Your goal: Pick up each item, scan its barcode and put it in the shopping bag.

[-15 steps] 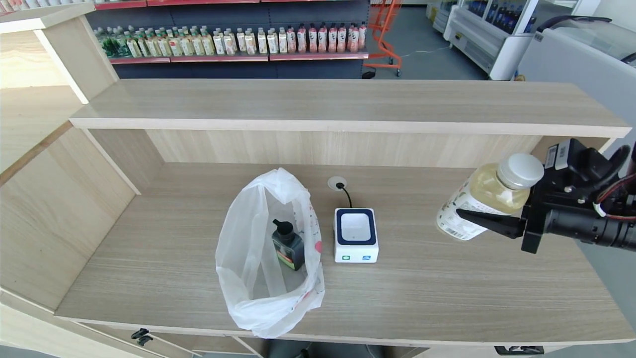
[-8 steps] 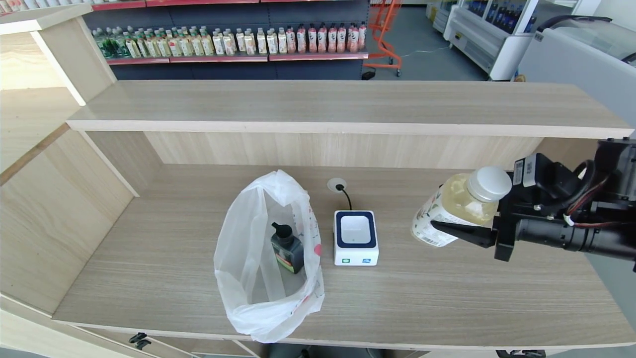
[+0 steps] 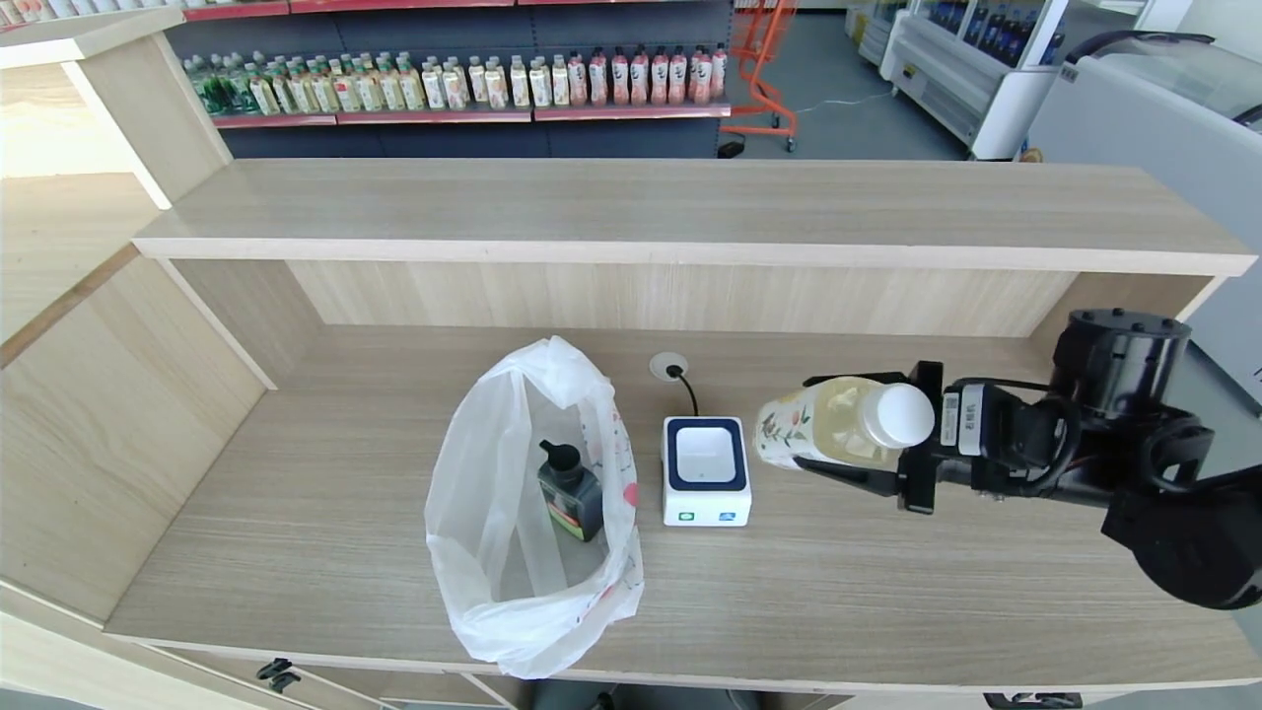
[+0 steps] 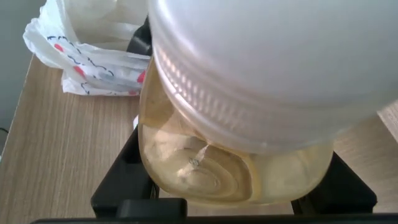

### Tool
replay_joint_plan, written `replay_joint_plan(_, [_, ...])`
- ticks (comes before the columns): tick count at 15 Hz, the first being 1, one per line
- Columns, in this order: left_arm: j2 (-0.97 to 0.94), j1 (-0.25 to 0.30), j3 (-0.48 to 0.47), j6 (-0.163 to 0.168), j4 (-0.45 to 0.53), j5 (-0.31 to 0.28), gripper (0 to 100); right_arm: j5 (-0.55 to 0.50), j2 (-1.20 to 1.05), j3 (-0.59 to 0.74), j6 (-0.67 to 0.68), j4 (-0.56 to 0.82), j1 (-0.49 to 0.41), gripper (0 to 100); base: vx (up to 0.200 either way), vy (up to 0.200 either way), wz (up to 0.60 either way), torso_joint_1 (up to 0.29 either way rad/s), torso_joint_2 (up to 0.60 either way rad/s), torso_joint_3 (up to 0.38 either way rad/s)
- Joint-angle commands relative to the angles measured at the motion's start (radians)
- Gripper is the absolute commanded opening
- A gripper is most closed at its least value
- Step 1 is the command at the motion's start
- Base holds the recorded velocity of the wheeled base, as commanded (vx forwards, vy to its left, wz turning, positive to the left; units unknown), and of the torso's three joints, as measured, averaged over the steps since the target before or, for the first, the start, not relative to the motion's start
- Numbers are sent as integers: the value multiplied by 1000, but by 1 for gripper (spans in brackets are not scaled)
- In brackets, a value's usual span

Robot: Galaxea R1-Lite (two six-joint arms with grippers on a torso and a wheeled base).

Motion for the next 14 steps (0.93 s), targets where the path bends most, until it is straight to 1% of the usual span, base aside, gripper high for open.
replay_joint_plan(1, [2, 0, 2, 0, 0, -1, 100, 29, 116, -1, -40, -17, -3, 0, 0, 0, 0, 0, 0, 0])
replay_joint_plan(3, [2, 0, 0, 0, 0, -1, 100, 63, 176, -24, -80, -17, -13, 0, 0, 0, 0, 0, 0, 0])
replay_joint_plan(7, [2, 0, 0, 0, 0, -1, 100, 69, 223, -86, -134, -16, 7, 0, 0, 0, 0, 0, 0, 0])
replay_joint_plan(11, [2, 0, 0, 0, 0, 0, 100, 79, 243, -112, -171, -19, 23, 0, 0, 0, 0, 0, 0, 0])
replay_joint_plan(13, [2, 0, 0, 0, 0, 0, 100, 133, 274, -159, -209, -19, 23, 0, 0, 0, 0, 0, 0, 0])
replay_joint_plan(14, [2, 0, 0, 0, 0, 0, 100, 141, 283, -170, -218, -19, 23, 0, 0, 0, 0, 0, 0, 0])
